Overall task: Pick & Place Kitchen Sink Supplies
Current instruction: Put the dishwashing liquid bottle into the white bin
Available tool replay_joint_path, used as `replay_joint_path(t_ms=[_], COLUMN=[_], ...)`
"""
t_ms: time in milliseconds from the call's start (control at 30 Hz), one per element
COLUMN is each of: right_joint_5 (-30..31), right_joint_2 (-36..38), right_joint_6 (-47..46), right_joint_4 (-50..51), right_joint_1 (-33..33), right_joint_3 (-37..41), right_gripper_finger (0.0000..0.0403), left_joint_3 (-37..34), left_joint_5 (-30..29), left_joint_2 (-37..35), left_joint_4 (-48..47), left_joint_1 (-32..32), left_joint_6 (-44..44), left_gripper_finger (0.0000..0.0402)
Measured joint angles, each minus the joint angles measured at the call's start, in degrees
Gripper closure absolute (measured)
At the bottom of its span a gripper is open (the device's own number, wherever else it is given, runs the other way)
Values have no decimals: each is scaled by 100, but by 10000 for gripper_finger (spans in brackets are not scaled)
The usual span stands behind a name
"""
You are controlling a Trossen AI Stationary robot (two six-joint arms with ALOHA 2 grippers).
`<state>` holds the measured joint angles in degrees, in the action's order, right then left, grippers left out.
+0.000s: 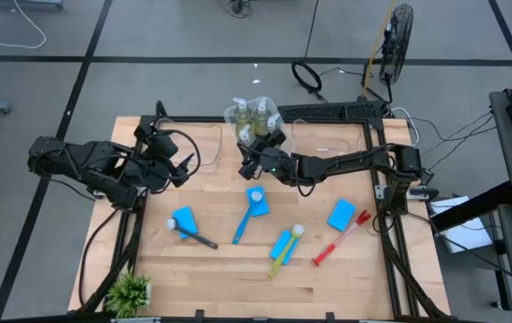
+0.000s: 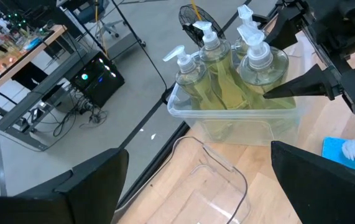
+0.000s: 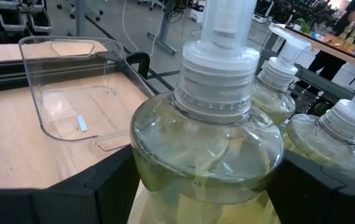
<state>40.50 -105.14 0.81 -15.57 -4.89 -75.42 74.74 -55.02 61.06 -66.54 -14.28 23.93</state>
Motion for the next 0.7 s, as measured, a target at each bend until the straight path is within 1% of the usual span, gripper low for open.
replay_joint_path(t_ms=[233,333,500,700], right_joint_5=[57,13,8,-9], right_joint_2=[13,13,14,94], right_joint_6=[-156,-144,-68,433], right_joint_4=[-75,-67,-70,-329], right_joint_1=[-4,-4,-4,-2], right_joint_3=[-17,-15,-14,-1], right_gripper_finger=[50,33,23,22], left_joint_3=[0,0,0,0], left_joint_5=[-2,-2,0,0], left_joint_2=[0,0,0,0], left_joint_4=[0,0,0,0], left_joint_1=[0,0,0,0], left_joint_6=[18,21,11,19], left_gripper_finger=[9,9,9,9])
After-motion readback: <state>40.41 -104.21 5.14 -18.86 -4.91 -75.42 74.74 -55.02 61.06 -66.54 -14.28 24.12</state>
